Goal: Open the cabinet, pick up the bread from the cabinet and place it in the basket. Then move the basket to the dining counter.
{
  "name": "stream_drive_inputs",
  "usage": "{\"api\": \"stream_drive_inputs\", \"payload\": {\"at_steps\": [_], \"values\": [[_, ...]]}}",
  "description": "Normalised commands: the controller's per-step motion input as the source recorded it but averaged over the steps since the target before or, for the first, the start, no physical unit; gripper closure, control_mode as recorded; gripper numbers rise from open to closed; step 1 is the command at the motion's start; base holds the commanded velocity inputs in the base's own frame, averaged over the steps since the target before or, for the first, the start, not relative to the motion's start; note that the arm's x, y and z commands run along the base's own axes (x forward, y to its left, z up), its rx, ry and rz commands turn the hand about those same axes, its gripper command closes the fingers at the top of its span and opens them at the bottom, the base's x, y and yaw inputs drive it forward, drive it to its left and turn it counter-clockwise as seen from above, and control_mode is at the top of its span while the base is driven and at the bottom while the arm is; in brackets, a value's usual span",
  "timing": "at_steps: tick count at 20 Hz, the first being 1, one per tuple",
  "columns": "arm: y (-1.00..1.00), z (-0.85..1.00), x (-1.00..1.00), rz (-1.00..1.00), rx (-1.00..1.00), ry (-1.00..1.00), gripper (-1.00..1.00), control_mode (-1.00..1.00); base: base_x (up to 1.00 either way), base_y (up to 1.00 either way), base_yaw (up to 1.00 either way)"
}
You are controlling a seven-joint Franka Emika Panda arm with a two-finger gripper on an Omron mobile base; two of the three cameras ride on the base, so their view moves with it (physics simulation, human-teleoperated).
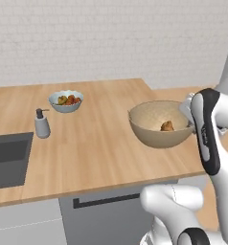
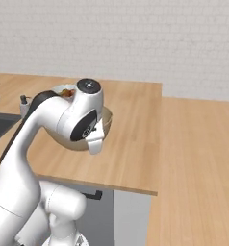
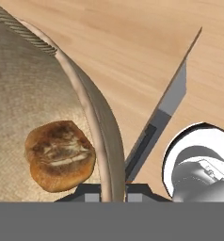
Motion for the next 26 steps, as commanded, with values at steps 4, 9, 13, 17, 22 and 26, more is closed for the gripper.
{"api": "stream_drive_inputs", "payload": {"at_steps": [4,9,13,17,22,26], "values": [[0.00,0.00,0.84,0.00,0.00,0.00,1.00,-1.00,0.00,0.00,0.00],[0.00,-0.22,0.94,0.03,0.00,0.00,1.00,-1.00,0.00,0.00,0.00],[0.00,-0.46,0.91,0.17,0.00,0.00,1.00,-1.00,0.00,0.00,0.00],[0.03,-0.53,0.57,0.11,0.00,0.01,1.00,-1.00,0.00,0.00,0.00],[0.00,-0.74,0.58,0.08,-0.04,0.00,1.00,-1.00,0.00,0.00,0.00],[0.03,-0.67,0.24,0.04,-0.01,0.00,1.00,-1.00,0.00,0.00,0.00]]}}
